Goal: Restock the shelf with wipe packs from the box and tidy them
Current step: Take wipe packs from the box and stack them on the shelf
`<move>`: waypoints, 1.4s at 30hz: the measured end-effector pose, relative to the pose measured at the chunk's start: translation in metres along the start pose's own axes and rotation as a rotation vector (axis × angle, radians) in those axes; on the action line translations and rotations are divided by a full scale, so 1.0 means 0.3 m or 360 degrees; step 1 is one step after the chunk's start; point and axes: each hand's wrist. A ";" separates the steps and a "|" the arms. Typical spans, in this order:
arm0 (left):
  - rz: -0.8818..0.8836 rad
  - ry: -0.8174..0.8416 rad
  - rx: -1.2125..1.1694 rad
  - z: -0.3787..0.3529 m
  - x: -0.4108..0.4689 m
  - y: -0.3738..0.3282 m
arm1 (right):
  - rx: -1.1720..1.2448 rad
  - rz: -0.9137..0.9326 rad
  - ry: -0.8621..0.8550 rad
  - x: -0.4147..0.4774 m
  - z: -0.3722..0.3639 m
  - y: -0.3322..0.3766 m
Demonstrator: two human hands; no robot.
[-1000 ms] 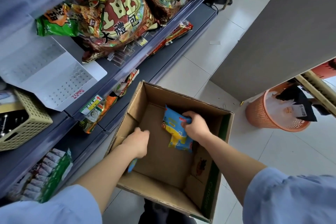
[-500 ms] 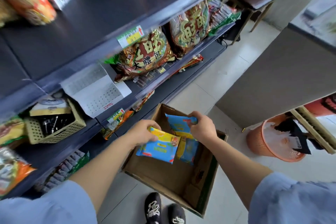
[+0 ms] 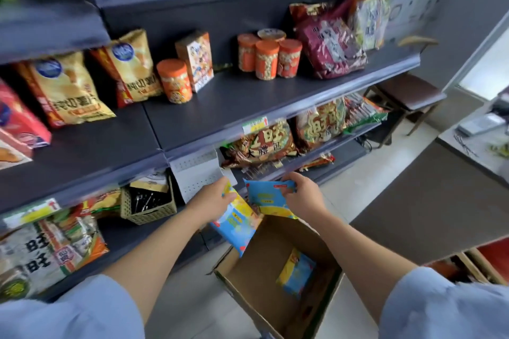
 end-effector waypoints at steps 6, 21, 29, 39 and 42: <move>0.0008 -0.0179 -0.0051 0.178 -0.142 0.008 | 0.0060 0.0178 0.0016 -0.034 0.065 0.167; 0.0140 0.0189 -0.0617 0.568 -0.465 0.212 | 0.0189 0.0704 0.0176 -0.142 0.006 0.643; 0.0142 -0.0450 -0.0782 0.735 -0.690 0.359 | 0.0271 0.0932 0.0230 -0.278 -0.111 0.909; -0.0018 -0.1118 -0.0869 0.910 -0.942 0.582 | 0.0383 0.1116 0.0247 -0.484 -0.266 1.232; 0.0009 -0.1069 -0.1034 0.972 -1.015 0.636 | 0.0431 0.1173 0.0229 -0.548 -0.309 1.319</move>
Point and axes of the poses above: each hand's wrist, its own x-axis towards the middle knuckle, its own z-axis out of the back of the hand, y = z × x, and after that the axes turned 2 degrees about x, right-handed
